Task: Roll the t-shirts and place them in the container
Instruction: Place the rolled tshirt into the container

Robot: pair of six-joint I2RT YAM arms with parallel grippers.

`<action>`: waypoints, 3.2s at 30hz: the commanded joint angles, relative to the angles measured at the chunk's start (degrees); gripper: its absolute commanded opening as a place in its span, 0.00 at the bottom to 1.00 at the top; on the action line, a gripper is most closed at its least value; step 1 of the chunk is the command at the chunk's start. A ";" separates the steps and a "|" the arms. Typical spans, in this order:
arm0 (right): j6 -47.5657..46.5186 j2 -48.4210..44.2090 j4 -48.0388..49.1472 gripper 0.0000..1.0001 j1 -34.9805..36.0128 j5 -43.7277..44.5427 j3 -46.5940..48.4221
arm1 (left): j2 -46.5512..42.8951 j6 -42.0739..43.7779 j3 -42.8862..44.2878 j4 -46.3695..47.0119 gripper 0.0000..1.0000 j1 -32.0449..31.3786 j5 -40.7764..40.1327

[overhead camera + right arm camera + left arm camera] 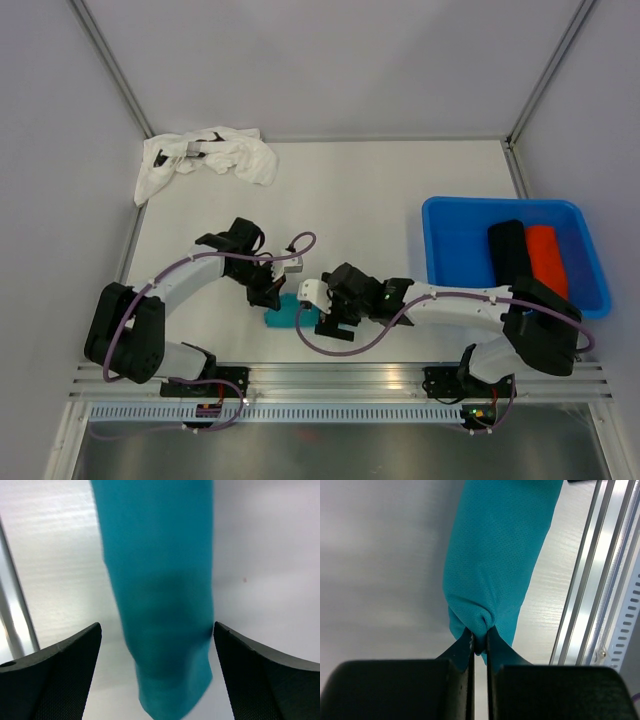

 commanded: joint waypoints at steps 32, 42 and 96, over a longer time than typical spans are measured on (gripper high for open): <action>9.97 18.65 -8.63 0.61 6.27 1.85 12.23 | -8.19 0.92 3.79 -8.93 0.67 9.45 2.00; 26.50 14.60 -6.95 0.52 3.03 8.01 8.01 | -14.27 -4.96 4.23 -8.58 0.69 11.12 -3.01; 40.66 5.28 5.96 0.38 -16.85 4.85 -2.81 | -13.39 -14.64 8.54 -4.54 0.70 11.74 -6.71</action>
